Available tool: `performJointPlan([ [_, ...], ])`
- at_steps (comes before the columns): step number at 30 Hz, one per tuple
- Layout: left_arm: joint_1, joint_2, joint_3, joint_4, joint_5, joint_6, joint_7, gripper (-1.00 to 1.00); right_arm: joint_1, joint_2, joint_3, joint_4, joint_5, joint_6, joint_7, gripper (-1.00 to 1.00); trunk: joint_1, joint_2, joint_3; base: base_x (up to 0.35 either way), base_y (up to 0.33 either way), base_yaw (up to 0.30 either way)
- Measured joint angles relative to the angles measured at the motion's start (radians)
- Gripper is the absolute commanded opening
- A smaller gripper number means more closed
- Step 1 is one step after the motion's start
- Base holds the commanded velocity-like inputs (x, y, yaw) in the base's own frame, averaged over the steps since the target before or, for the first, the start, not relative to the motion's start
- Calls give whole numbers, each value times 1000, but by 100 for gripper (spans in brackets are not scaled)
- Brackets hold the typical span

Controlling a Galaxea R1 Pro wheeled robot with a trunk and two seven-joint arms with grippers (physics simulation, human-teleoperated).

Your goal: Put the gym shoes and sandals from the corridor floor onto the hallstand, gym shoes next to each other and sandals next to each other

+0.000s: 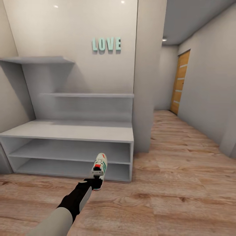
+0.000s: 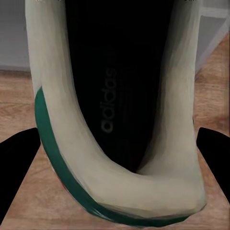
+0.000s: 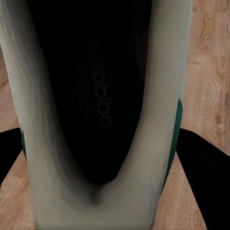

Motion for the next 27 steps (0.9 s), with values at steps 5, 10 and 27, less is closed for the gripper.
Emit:
performJointPlan([
  [5,0,1,0,0,0,0,0,-100,0,0,0,0,0,0,0,-100,0,0,0,198,-235,0],
  [10,0,1,0,0,0,0,0,-100,0,0,0,0,-1,0,0,-100,0,0,0,177,-198,0],
  [27,0,0,0,0,0,0,0,-100,0,0,0,0,1,-1,0,-100,0,0,0,26,-19,0],
])
